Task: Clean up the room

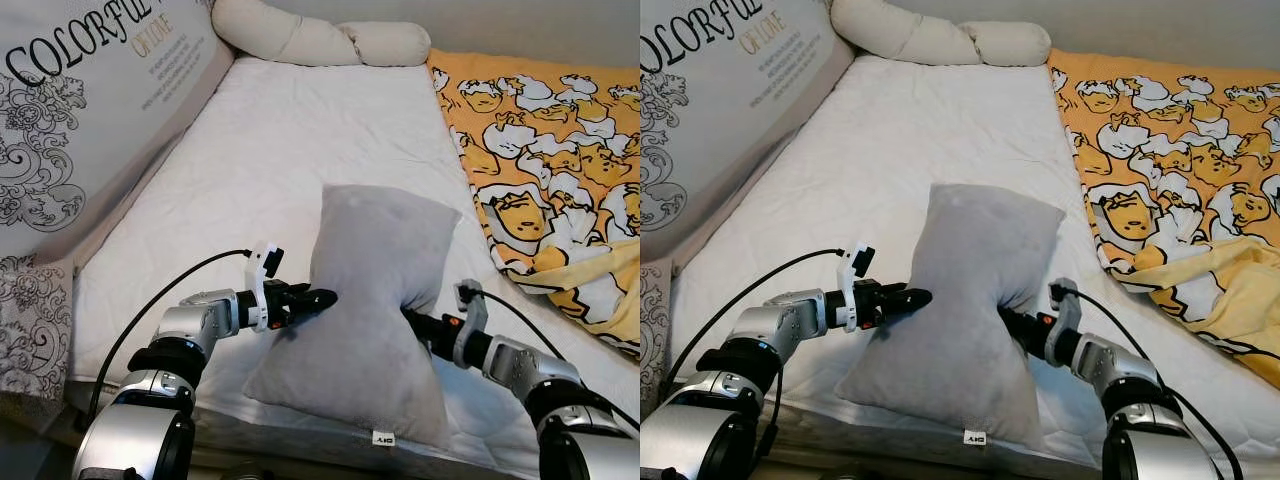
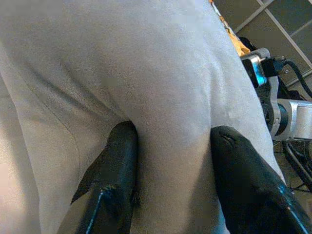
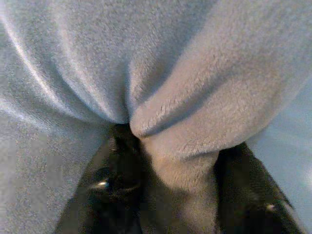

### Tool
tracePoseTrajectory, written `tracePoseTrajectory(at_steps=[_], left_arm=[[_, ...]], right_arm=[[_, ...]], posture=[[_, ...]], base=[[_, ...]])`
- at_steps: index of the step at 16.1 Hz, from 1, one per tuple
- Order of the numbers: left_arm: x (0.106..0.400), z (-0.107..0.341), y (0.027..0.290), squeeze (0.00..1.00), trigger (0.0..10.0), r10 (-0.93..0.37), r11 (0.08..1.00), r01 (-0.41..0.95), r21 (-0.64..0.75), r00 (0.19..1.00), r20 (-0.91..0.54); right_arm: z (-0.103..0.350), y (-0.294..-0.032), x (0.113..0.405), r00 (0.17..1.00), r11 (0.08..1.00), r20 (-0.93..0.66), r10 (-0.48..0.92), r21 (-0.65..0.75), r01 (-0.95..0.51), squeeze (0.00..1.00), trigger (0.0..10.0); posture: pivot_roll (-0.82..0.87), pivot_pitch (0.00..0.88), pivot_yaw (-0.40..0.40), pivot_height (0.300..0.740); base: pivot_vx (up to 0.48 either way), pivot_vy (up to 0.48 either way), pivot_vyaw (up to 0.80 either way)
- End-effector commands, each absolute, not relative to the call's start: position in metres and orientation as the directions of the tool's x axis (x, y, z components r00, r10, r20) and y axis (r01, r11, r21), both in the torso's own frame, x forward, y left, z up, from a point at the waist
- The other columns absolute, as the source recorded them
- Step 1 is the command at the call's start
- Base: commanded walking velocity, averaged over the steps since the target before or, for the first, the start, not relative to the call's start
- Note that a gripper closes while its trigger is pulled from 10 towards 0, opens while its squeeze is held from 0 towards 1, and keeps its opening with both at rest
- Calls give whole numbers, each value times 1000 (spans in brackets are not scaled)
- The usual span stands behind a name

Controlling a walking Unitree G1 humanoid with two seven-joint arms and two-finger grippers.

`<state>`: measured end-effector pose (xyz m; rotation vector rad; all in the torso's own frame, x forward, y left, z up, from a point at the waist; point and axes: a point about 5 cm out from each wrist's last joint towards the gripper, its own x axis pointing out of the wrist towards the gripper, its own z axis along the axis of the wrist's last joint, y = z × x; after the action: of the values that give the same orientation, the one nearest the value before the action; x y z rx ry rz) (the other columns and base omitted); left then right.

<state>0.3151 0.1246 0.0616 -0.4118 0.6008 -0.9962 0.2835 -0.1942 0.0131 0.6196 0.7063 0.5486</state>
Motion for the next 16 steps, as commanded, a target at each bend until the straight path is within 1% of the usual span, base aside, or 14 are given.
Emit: tracePoseTrajectory(at_steps=[1,2,3,6,7,8,9,10,11,12,13,14,15,16], left_arm=[[314,65,118,0,0,-891,454,682,-573,368,-267],[315,66,117,0,0,-891,453,683,-574,369,-264],[316,68,117,0,0,-891,453,687,-568,372,-260],[322,80,113,0,0,-889,458,723,-518,392,-239],[327,91,112,0,0,-876,480,738,-476,433,-212],[329,97,112,0,0,-871,488,741,-461,451,-196],[334,111,111,0,0,-854,515,753,-409,495,-163],[335,115,111,0,0,-848,523,757,-392,507,-154],[337,130,111,0,0,-819,567,758,-322,562,-119],[338,137,110,0,0,-801,587,748,-309,592,-88],[337,140,110,0,0,-794,595,745,-302,603,-78],[332,143,110,0,0,-775,625,743,-239,626,-81],[329,144,110,0,0,-765,640,740,-207,638,-85],[323,145,112,0,0,-721,693,710,-128,686,-97]], right_arm=[[24,-182,296,649,680,-382,658,671,-295,0,0],[26,-179,297,648,673,-369,666,672,-309,0,0],[32,-176,301,671,673,-317,670,640,-371,0,0],[44,-170,307,695,641,-230,681,646,-415,0,0],[51,-168,311,721,649,-200,664,634,-421,0,0],[54,-167,313,731,650,-186,656,631,-423,0,0],[64,-163,315,746,643,-143,651,625,-442,0,0],[67,-161,316,750,642,-129,649,621,-449,0,0],[80,-155,318,780,646,-53,624,597,-476,0,0],[87,-152,317,793,656,-20,609,576,-489,0,0],[89,-151,317,801,666,-11,598,563,-489,0,0],[93,-148,315,822,710,-15,569,514,-482,0,0],[96,-147,313,830,733,-6,558,472,-490,0,0],[103,-146,309,859,744,16,512,490,-453,0,0]], posture=[[-63,0,0,740],[-63,0,0,740],[-61,0,-3,740],[-54,0,-4,740],[-54,0,1,740],[-54,0,1,740],[-52,0,4,740],[-52,0,4,740],[-61,0,18,740],[-70,0,29,740],[-70,0,29,740],[-82,0,44,740],[-75,0,40,740],[-65,0,32,740]], base=[[0,0,0],[0,0,0],[0,0,0],[0,0,0],[0,0,0],[0,0,0],[0,0,0],[0,0,0],[0,0,0],[0,0,0],[0,0,0],[0,0,0],[0,0,0],[0,0,0]])
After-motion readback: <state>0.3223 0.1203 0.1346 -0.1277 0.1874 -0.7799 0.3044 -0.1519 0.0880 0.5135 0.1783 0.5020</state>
